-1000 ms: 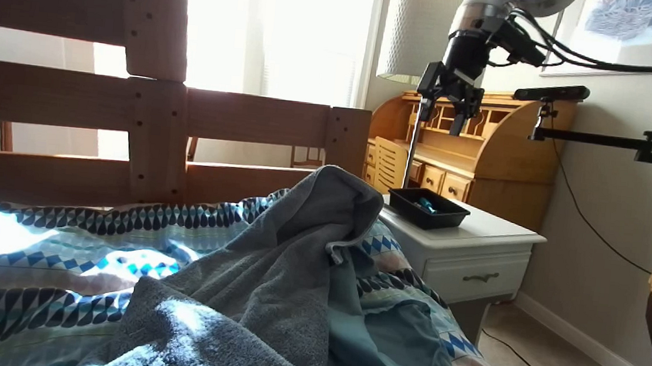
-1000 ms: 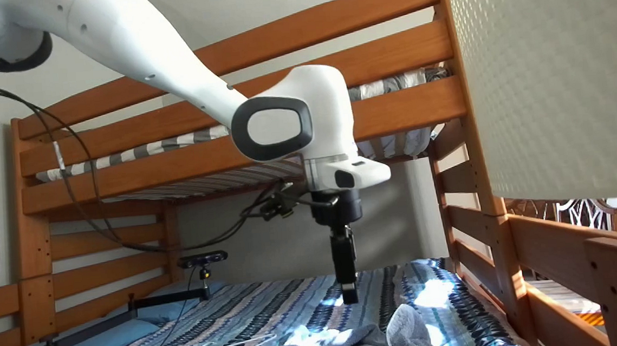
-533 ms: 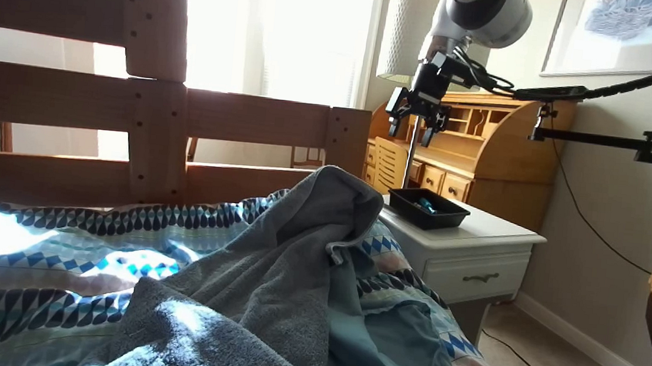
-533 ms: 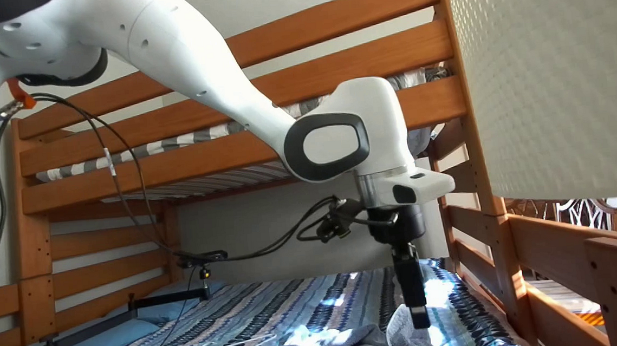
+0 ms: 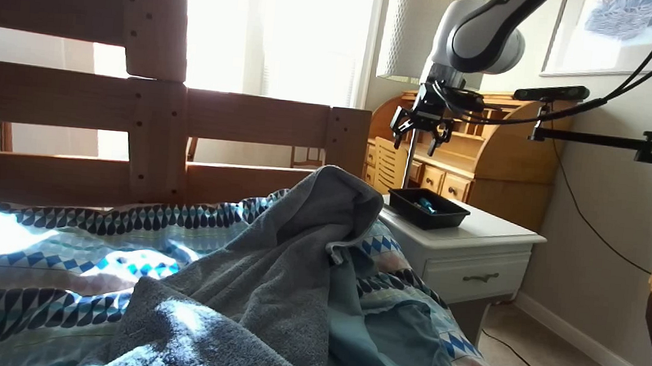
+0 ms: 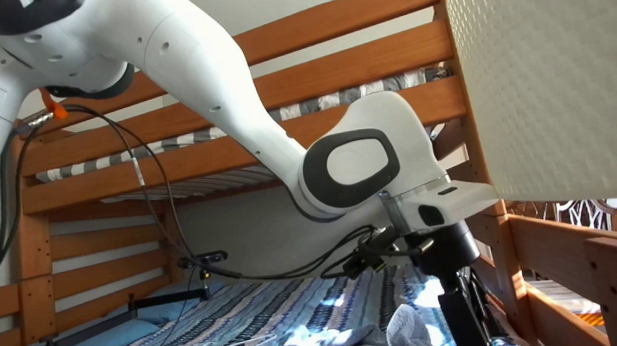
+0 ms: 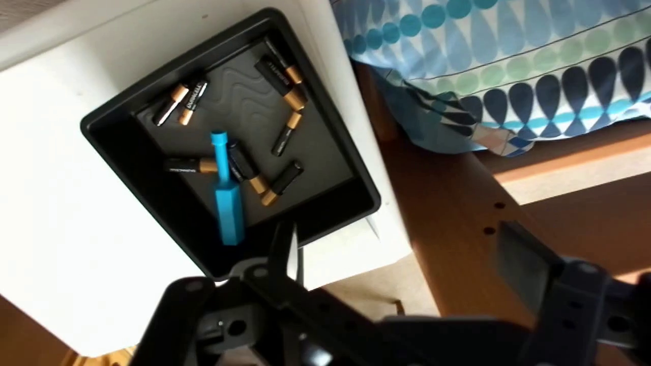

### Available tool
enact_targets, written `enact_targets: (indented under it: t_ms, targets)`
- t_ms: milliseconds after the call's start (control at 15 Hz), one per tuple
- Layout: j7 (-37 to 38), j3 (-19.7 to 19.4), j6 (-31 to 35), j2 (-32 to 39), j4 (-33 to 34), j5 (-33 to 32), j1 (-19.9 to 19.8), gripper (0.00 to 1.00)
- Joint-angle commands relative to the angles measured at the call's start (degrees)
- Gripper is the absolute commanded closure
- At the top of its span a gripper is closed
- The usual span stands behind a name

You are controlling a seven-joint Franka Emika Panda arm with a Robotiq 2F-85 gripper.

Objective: Take the blue object out of the black box.

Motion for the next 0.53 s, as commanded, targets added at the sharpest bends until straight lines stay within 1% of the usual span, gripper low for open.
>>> enact_targets:
  t_ms: [0,200,333,467]
  targets:
    - [9.41,-3.74,-0.23,1.67,0.30,-5.54,2.81,0.00]
    - [12.03,-4.03,-0.88,2.86,0.61,-5.81,2.51,0.00]
    - [12.47,-4.00,-1.20,3.57,0.81,-5.43,2.11,0.00]
    - [11.36,-3.38,-1.96,4.10,1.02,-4.34,1.14,0.00]
